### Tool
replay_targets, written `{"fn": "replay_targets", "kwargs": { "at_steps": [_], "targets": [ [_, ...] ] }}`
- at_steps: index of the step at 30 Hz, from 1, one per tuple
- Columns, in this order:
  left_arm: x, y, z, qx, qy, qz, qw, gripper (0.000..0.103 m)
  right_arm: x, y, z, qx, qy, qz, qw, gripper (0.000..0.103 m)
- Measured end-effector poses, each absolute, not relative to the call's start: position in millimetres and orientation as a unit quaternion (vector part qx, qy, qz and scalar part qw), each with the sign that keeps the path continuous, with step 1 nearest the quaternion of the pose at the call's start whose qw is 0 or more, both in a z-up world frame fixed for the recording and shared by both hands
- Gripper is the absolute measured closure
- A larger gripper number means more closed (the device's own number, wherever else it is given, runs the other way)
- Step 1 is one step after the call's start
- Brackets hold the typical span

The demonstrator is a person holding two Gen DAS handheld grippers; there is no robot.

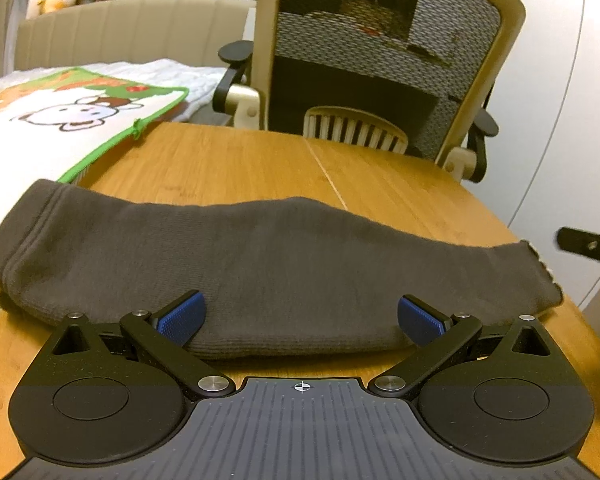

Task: Fold clothes
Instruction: 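Grasp the white-trimmed cuffs with the right tool and lift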

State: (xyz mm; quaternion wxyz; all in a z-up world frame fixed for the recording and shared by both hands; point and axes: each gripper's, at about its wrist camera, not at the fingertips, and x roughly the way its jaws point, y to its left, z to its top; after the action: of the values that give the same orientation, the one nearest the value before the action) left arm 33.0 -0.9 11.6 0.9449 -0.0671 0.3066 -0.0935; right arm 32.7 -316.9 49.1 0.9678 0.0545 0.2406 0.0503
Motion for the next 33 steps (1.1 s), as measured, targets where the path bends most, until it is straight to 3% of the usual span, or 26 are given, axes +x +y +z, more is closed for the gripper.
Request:
{"fn": "replay_targets", "kwargs": {
  "at_steps": [6,8,9,10,18,20,21,24,30,33],
  "targets": [
    [36.8,-13.9,13.7,-0.01,0.324,-0.088,0.942,0.0,22.6,-355.3,47.7,0.096,0.25,0.025,0.963,0.002],
    [40.6,-17.3,17.8,-0.003,0.327,-0.092,0.94,0.0,18.9,-362.0,47.0,0.102,0.25,0.024,0.962,0.021],
    [43.4,-19.1,22.1,-0.007,0.327,-0.102,0.939,0.0,18.3,-365.9,46.2,0.108,0.254,0.025,0.961,0.037],
    [46.3,-21.0,26.4,-0.011,0.327,-0.113,0.938,0.0,19.2,-368.3,44.6,0.116,0.259,0.029,0.958,0.044],
    [64.2,-59.8,59.8,0.009,0.315,-0.19,0.93,0.0,50.9,-346.9,31.2,0.109,0.285,0.075,0.949,0.045],
    [65.0,-64.5,57.7,0.009,0.324,-0.198,0.925,0.0,66.6,-332.9,24.9,0.087,0.304,0.096,0.944,0.057],
    [64.6,-65.4,55.8,0.008,0.328,-0.2,0.923,0.0,68.9,-328.0,29.9,0.077,0.298,0.104,0.946,0.071],
    [63.9,-64.1,52.0,0.005,0.336,-0.199,0.92,0.0,74.8,-313.9,46.5,0.049,0.278,0.125,0.951,0.085],
    [70.1,-64.6,42.2,-0.006,0.351,-0.196,0.915,0.0,80.5,-311.2,75.6,0.028,0.228,0.128,0.965,0.085],
    [73.3,-66.5,35.8,-0.013,0.361,-0.197,0.911,0.0,91.9,-321.1,50.7,0.043,0.273,0.101,0.956,0.084]
  ]
}}
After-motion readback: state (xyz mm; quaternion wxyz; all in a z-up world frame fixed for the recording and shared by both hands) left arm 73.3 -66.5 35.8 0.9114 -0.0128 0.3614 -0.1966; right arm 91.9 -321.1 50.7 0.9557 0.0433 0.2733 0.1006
